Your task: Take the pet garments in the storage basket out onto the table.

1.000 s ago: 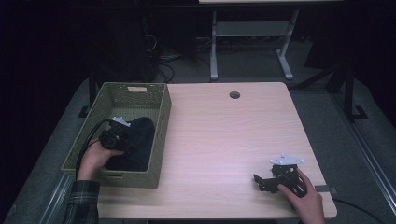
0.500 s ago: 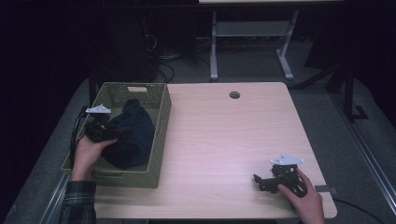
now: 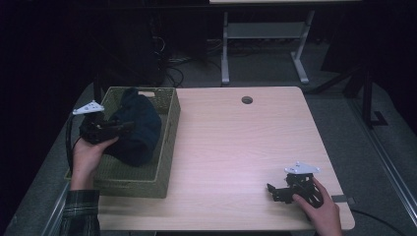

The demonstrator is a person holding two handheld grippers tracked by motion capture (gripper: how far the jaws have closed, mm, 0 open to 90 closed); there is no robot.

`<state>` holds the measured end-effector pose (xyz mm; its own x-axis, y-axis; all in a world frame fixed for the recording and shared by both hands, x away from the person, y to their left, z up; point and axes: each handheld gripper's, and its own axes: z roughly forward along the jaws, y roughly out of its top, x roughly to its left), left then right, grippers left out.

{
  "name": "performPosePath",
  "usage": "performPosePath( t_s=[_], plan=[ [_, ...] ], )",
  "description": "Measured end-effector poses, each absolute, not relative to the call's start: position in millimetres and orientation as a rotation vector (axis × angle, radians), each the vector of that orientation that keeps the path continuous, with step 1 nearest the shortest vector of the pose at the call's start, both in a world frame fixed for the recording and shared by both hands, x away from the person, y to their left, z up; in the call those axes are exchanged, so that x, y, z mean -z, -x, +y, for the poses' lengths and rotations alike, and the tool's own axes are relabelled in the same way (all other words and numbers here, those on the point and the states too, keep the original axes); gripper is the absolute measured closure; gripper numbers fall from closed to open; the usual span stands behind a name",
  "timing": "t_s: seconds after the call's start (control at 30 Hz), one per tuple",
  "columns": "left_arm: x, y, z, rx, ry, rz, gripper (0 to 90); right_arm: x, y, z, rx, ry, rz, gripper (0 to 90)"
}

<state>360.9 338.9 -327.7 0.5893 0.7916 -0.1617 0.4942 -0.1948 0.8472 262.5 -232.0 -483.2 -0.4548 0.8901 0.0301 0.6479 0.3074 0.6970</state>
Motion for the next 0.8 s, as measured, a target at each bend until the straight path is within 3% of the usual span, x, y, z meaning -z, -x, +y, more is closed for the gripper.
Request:
performPosePath(
  t_s=[0.8],
  plan=[
    [273.6, -358.1, 311.8, -0.422, -1.792, 0.894, 68.2, 483.2, -262.8, -232.4, -0.924, -1.374, 2.221, 0.0]
  ],
)
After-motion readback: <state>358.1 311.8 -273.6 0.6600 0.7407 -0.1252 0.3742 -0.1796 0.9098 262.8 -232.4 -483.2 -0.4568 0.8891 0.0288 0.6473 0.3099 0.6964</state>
